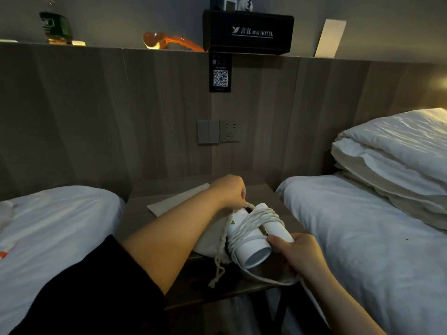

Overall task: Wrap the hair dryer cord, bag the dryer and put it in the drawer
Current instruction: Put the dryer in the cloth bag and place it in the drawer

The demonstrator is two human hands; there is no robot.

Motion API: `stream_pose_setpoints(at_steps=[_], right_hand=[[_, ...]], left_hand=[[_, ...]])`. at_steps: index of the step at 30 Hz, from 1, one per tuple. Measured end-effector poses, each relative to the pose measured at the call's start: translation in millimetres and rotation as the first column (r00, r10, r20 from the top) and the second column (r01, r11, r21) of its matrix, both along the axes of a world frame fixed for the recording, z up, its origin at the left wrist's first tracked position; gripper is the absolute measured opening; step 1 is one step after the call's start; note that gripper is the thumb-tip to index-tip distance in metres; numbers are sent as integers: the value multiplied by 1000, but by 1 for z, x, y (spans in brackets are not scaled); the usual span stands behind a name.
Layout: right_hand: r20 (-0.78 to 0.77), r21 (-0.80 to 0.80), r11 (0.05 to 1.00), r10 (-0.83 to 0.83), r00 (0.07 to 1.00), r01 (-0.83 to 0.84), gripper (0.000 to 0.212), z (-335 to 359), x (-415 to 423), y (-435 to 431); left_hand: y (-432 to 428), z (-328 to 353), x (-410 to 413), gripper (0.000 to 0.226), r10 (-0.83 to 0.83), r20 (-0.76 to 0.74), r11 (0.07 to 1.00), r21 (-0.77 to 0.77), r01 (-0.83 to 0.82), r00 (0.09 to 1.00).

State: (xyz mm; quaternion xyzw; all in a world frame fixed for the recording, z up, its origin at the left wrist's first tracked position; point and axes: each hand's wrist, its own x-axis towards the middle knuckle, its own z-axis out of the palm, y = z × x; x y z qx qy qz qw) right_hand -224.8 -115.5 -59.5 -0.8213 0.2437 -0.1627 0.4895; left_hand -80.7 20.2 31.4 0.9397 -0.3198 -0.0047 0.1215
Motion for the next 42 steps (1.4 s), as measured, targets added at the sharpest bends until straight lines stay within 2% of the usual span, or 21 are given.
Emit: stream_pose_setpoints(at_steps=[5,8,11,14,16,19,21,23,26,30,34,36,39,42], right_hand=[[-3,-178,984,18,1000,-18,32,8,4,-1],[-39,-282,957,54,998,-62,30,16,10,0],[-117,-299,947,84,990,-116,36,23,18,0],[-181,-274,951,98,979,-146,33,29,23,-3],[-186,-190,971,107,977,-142,34,33,25,-6],[-134,96,991,102,986,-90,41,34,27,-12],[-98,244,967,104,990,-77,42,32,27,-14],[-90,305,949,116,989,-84,42,29,27,-13],[-74,391,916,130,989,-91,39,20,29,-11],[-54,486,871,109,993,-69,38,10,30,-12],[-48,618,784,107,993,-54,30,4,30,-10],[-51,670,741,99,994,-40,28,3,30,-8],[-46,760,650,59,997,-4,24,4,33,-2],[-76,808,587,26,997,46,26,10,36,0]], left_hand=[[-9,1,6,15,73,-63,968,-236,-86,995],[-18,0,1,17,40,-42,959,-280,-50,998],[-19,0,-6,13,-17,18,958,-285,22,1000],[-13,1,-10,14,-60,78,939,-335,83,995],[-10,0,-15,14,-111,111,936,-322,141,988],[-3,-9,-21,11,-148,163,942,-278,189,975],[4,-17,-26,8,-145,188,927,-317,200,971],[11,-26,-31,5,-117,233,914,-354,196,966],[25,-43,-40,17,-7,278,916,-383,118,961],[49,-63,-52,13,165,163,900,-428,-81,973],[59,-80,-62,18,208,71,951,-248,-185,976],[56,-84,-66,18,199,36,956,-229,-186,979],[54,-79,-71,17,87,156,976,-210,-53,984],[57,-75,-76,15,-195,373,959,-123,257,907]])
